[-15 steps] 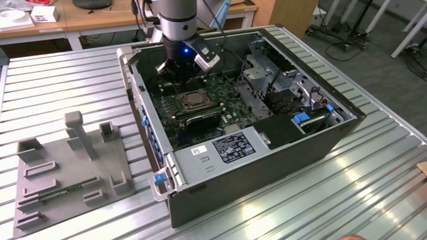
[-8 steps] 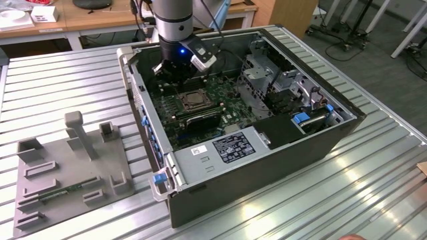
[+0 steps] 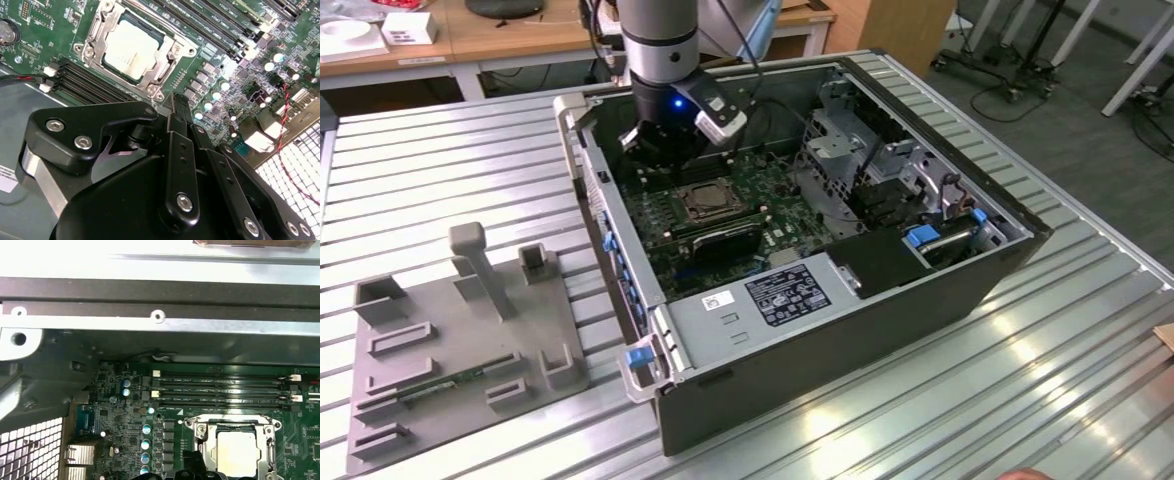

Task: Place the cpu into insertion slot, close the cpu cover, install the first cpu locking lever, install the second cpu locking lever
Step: 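Install the first cpu locking lever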

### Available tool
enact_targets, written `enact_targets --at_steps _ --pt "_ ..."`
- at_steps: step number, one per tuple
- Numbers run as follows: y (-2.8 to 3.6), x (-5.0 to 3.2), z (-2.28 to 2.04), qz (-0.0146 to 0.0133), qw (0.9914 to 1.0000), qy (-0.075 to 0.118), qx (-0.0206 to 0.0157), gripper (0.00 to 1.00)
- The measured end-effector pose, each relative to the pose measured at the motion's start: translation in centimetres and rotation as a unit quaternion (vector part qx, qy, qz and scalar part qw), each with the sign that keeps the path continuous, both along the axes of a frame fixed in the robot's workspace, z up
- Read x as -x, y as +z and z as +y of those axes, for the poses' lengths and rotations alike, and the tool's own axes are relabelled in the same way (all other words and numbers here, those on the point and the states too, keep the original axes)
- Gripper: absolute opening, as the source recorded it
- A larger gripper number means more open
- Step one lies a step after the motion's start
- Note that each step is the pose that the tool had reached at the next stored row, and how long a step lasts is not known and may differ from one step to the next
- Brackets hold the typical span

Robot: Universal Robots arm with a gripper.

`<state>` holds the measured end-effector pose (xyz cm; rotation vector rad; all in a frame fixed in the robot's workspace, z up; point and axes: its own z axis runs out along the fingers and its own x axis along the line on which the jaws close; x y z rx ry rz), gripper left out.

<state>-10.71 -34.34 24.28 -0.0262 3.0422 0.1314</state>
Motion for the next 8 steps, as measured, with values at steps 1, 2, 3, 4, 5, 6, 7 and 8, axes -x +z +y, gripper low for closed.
enact_targets --at_steps 1,2,3,4,5,6,7,8 --pt "0.0 0.08 0.0 -0.0002 1.0 0.0 0.0 0.1" --pt "0.0 0.15 0.0 -0.0004 1.0 0.0 0.0 0.1" --pt "0.0 0.23 0.0 -0.0005 1.0 0.0 0.0 0.1" --pt "0.0 0.3 0.0 -0.0007 1.0 0.0 0.0 0.1" --pt "0.0 0.36 0.0 -0.0008 1.0 0.0 0.0 0.1" --pt "0.0 0.43 0.0 -0.001 1.0 0.0 0.0 0.1" --pt "0.0 0.49 0.0 -0.0011 1.0 0.0 0.0 0.1" --pt "0.0 0.54 0.0 -0.0012 1.0 0.0 0.0 0.1"
